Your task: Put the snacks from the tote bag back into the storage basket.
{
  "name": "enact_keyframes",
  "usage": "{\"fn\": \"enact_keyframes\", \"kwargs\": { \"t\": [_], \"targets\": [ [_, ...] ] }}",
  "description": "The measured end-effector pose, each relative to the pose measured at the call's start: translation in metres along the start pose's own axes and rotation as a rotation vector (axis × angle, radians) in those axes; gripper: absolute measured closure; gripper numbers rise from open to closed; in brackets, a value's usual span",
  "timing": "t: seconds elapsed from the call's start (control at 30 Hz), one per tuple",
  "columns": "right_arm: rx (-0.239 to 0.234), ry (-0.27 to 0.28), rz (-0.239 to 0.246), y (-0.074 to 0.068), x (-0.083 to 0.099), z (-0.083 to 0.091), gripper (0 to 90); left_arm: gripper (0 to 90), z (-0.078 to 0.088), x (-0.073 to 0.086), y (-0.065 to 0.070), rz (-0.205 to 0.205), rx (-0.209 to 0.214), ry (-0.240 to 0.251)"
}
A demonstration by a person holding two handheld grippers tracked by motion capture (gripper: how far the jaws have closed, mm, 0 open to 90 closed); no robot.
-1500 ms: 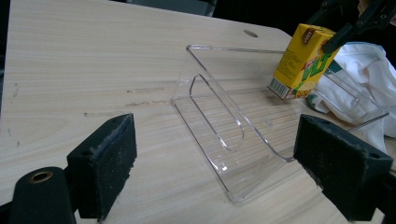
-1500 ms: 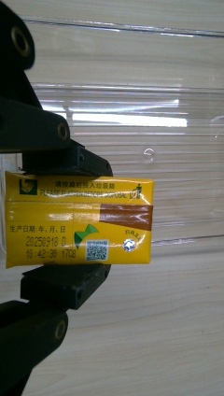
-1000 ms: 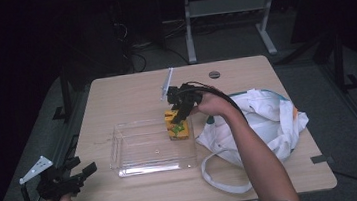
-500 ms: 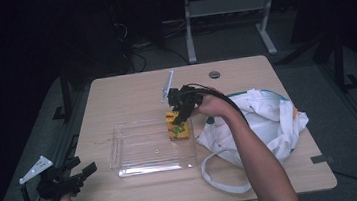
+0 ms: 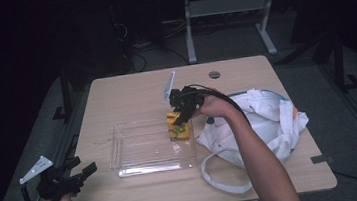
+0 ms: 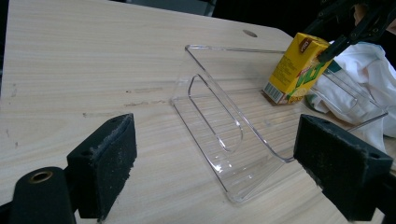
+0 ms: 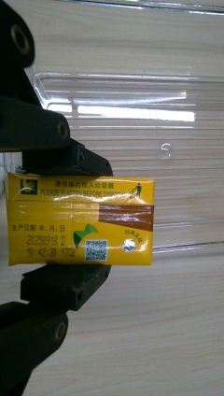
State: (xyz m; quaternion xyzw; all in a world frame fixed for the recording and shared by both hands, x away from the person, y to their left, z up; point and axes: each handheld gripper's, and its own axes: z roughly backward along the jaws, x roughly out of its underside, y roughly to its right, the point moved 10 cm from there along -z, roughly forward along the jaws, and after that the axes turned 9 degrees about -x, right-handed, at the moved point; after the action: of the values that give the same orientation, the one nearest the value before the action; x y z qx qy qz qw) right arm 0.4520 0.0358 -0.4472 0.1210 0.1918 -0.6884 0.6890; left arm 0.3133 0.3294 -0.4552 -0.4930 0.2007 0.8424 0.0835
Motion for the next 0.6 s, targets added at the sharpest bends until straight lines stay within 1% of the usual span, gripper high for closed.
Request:
{"fn": "enact_keyframes", "kwargs": {
  "t": [0.07, 0.13, 0.27, 0.6],
  "targets": [
    [-0.007, 0.002, -0.016, -0.0018, 0.0004, 0.0002, 51.1, 12.6, 0.0, -0.0001, 0.0, 0.001, -0.001, 0.001],
    [-0.009, 0.008, -0.011, -0.0022, 0.0003, 0.0002, 51.0, 12.7, 0.0, -0.0002, 0.0002, 0.001, -0.001, 0.001],
    [-0.013, 0.019, -0.023, -0.003, 0.0003, 0.0005, 50.5, 12.7, -0.0005, 0.0001, 0.001, -0.002, 0.0, -0.002],
    [-0.009, 0.032, -0.033, -0.0041, 0.0005, 0.0037, 48.5, 12.7, -0.0006, 0.0, 0.0009, -0.002, 0.001, -0.001]
  ]
}}
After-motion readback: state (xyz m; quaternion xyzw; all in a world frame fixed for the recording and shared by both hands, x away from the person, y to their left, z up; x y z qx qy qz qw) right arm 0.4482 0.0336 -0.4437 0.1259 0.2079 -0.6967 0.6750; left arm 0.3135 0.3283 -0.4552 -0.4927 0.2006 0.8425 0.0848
